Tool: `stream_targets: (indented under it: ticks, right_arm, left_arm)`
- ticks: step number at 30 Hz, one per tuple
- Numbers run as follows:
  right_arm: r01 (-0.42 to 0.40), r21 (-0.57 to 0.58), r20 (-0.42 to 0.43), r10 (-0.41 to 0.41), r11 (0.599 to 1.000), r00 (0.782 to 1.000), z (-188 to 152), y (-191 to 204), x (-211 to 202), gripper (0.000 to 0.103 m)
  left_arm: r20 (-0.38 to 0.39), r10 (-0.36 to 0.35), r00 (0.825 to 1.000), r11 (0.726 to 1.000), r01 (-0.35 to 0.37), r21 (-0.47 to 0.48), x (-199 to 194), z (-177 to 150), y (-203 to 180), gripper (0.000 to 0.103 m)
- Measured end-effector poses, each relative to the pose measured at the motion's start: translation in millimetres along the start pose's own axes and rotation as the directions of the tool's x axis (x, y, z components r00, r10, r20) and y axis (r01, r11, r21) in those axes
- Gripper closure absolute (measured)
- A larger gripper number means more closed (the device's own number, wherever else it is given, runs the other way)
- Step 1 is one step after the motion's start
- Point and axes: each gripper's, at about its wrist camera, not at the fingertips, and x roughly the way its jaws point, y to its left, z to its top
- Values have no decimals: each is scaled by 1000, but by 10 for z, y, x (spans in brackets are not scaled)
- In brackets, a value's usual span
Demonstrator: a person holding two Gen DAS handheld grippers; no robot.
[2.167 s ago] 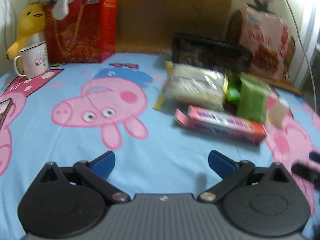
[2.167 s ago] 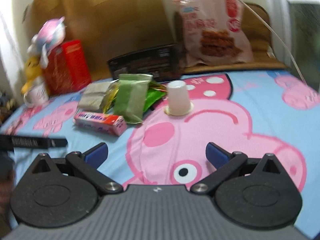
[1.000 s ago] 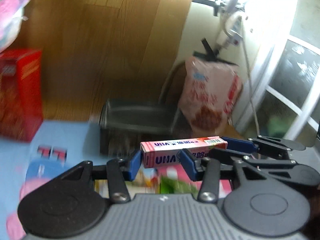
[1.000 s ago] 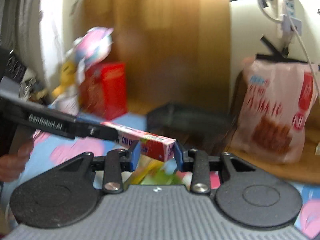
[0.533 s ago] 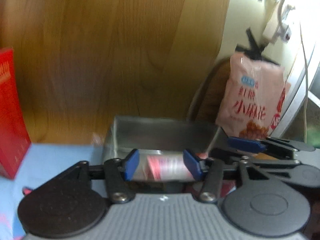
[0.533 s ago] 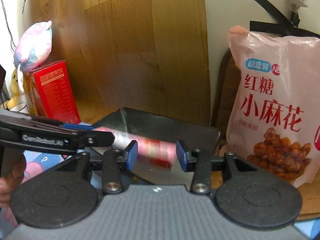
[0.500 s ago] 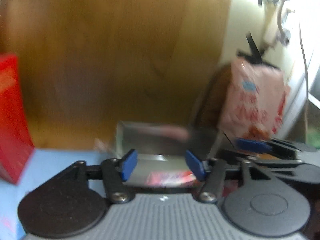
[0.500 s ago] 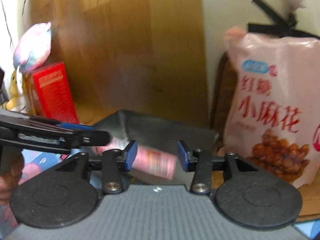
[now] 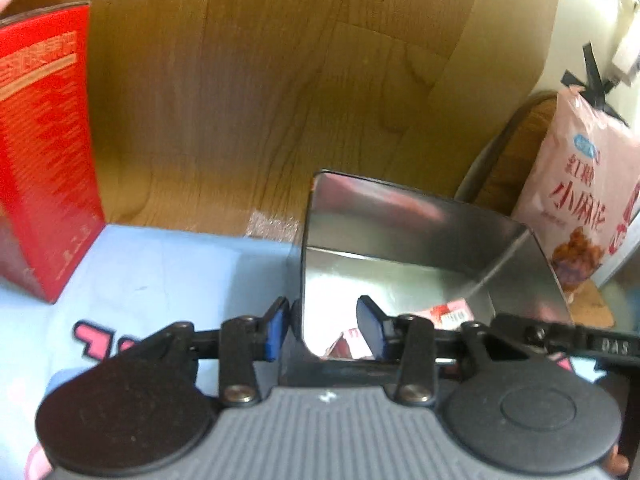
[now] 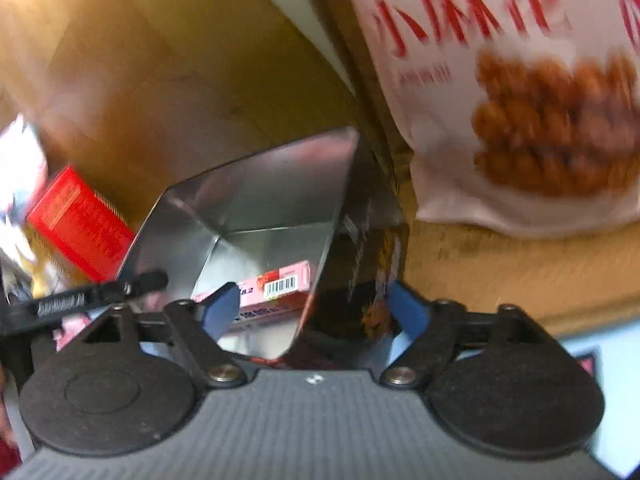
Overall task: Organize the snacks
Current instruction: 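Carry the candy box into the metal tin and open the left tool, then grasp the clear bag of rice cakes with the left tool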
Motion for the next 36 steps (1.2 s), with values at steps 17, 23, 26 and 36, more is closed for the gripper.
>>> stream_targets:
  ticks: [17, 23, 26, 36]
  right_arm:
    - [-16, -53, -74, 12, 998, 997, -99, 322, -101, 16]
    - [-27, -68, 42, 30, 997, 999, -307, 244, -681, 16]
    - [-49, -91, -8, 49, 995, 999, -543, 267, -749, 17]
    - [-90, -182, -144, 64, 979, 987, -1141, 731, -586, 26]
  left_arm:
    - [37, 45, 998, 998, -43, -53, -456, -250, 96, 23]
    - [135, -4, 991, 996, 15, -84, -883, -562, 287, 16]
    - [109, -67, 992, 992, 78, -100, -927, -779, 306, 22]
    - [-14, -144, 989, 987, 143, -72, -972, -1505, 81, 60]
